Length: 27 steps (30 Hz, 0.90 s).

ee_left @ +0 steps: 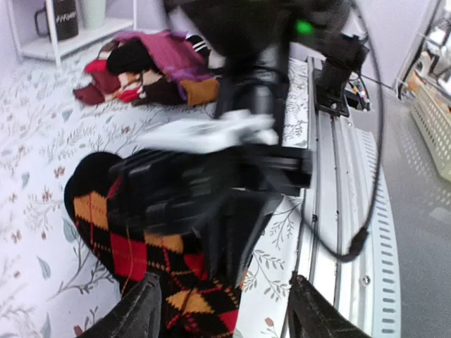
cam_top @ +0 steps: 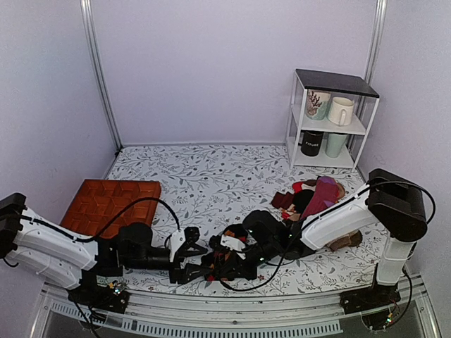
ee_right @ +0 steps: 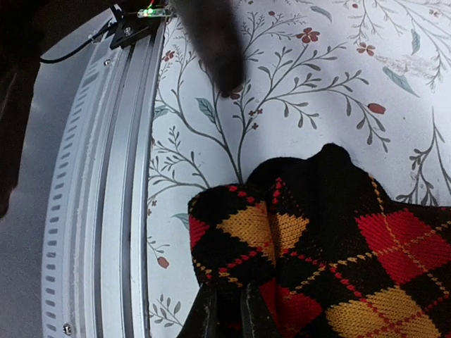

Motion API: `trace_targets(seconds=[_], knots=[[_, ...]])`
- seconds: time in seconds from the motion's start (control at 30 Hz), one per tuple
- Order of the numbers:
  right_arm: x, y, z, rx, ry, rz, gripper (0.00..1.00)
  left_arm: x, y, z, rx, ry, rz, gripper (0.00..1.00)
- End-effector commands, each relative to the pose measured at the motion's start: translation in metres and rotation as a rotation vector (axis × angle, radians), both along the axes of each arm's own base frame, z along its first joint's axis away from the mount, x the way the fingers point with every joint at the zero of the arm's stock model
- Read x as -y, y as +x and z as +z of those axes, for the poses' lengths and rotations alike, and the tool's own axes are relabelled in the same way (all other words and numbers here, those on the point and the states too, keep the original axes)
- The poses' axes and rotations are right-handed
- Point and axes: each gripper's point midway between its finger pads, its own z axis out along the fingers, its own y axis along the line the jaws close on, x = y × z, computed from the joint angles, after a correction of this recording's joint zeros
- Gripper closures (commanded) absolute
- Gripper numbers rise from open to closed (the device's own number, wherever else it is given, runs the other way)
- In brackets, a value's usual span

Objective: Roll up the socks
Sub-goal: Roll the sock at the center of the board.

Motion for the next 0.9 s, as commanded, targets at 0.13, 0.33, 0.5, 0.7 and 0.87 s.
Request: trace_targets(seconds=[0.13, 0.33, 0.5, 0.7, 0.87], knots=[[0.071, -0.025, -0.073, -0.408, -0.387, -0.079, 0.93, 0.003, -0.013, -0.039, 0.147, 0.153, -0.083, 0.38], [0.074, -0.024, -0.075, -0.435, -0.404, -0.076, 0.93, 0.006, -0.007, -0.049, 0.187, 0.17, -0.044, 0.37], [0.076, -0.025, -0.08, -0.446, -0.422, -0.079, 0.93, 0.012, -0.003, -0.041, 0.241, 0.153, -0.037, 0.36], [0.075, -0.024, -0.08, -0.446, -0.423, -0.081, 0.93, 0.017, -0.002, -0.059, 0.242, 0.212, -0.055, 0.36], [0.075, -0.024, -0.079, -0.444, -0.423, -0.079, 0.93, 0.021, -0.005, -0.074, 0.211, 0.225, -0.073, 0.46]])
